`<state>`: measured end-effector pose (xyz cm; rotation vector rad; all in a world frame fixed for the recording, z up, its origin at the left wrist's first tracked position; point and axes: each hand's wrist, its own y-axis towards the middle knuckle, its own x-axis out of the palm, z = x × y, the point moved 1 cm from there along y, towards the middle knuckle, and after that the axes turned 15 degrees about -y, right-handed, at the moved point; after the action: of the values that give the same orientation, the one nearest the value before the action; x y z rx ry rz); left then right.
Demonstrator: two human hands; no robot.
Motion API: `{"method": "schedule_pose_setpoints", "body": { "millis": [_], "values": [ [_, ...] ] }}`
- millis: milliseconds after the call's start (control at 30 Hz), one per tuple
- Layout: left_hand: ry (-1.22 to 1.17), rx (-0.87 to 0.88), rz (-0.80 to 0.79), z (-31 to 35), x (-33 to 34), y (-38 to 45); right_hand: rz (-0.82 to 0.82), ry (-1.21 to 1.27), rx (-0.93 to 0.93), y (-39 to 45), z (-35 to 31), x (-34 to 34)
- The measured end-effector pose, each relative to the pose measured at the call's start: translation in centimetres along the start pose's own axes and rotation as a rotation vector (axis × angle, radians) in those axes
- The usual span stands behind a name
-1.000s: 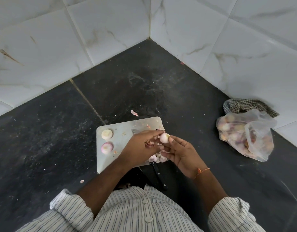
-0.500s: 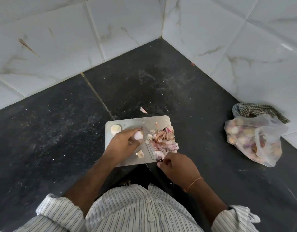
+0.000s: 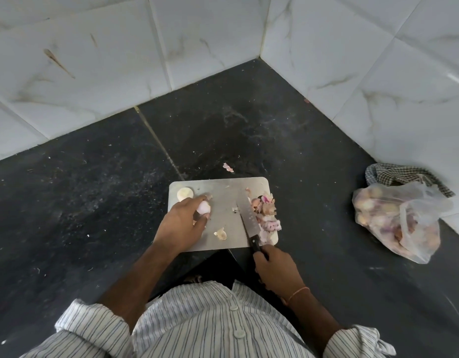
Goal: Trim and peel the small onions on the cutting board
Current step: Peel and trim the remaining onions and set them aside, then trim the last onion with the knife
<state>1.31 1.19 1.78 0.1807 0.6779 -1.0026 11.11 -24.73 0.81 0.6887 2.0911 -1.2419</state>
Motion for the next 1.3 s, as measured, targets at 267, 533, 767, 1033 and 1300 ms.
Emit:
{"method": "schedule_pose_setpoints", "body": {
  "millis": [267,533,767,1033,1300],
  "values": [
    [-0.337,-0.104,0.145,0.2,-1.7,0.1,-0.317,0.7,0.178,-1.3,-1.7,-0.6],
    [-0.458,-0.16,0.22,-0.6,-3.8,0.3,0.126,0.095,-0.23,-2.2,-0.5,1.2],
    [-0.439,-0.154,0.169,-1.9,-4.2,-0.3,0.065,-0.188,-0.33,-3.7,-0.9,3.0],
    [-0.453,-0.194,0.252,-3.0,-5.2,-2.0,-0.021,-0.304,-0.302,-5.1,-1.0,6.7],
    [-0.338,-0.154,0.082,-1.5,-4.1,-1.2,0.112,-0.258,-0.104,-4.7,-0.8,6.3]
  ]
}}
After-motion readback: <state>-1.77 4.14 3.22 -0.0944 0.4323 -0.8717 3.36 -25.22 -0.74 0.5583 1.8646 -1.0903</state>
